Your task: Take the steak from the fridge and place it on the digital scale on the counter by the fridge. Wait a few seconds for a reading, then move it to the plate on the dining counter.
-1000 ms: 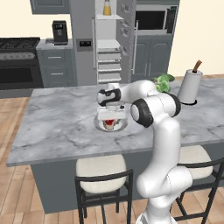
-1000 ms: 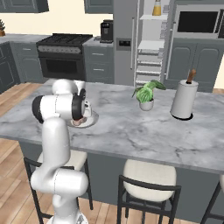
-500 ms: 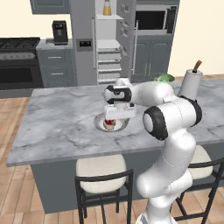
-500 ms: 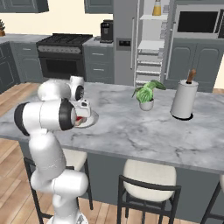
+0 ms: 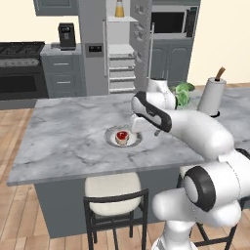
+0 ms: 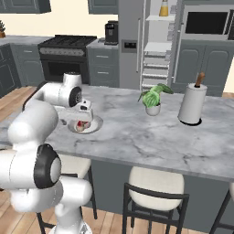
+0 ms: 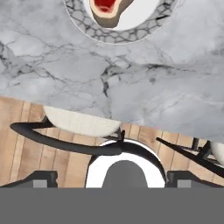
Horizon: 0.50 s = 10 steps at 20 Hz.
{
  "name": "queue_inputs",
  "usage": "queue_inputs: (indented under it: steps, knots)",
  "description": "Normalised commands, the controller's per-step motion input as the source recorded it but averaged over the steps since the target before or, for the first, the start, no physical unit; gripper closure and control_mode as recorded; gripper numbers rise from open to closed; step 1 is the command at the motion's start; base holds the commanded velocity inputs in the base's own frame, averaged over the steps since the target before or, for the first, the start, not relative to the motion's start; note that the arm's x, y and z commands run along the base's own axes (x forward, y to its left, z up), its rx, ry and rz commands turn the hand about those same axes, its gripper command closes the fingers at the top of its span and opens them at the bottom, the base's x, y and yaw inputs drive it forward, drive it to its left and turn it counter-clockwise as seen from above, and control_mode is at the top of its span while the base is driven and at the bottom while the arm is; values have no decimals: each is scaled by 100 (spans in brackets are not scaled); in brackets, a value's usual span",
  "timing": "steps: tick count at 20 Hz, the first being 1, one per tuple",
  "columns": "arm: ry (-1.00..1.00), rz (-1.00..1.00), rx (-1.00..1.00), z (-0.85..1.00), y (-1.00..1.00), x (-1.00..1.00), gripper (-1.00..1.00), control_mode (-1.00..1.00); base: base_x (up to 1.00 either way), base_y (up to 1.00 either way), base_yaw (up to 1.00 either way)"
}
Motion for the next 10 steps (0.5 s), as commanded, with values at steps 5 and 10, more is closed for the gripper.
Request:
queue_inputs:
  steps: [5, 10]
  knots:
    - [-19, 0, 0, 71, -19, -100, -100, -100, 0, 0, 0]
    - [-14, 0, 0, 68, -21, -100, -100, -100, 0, 0, 0]
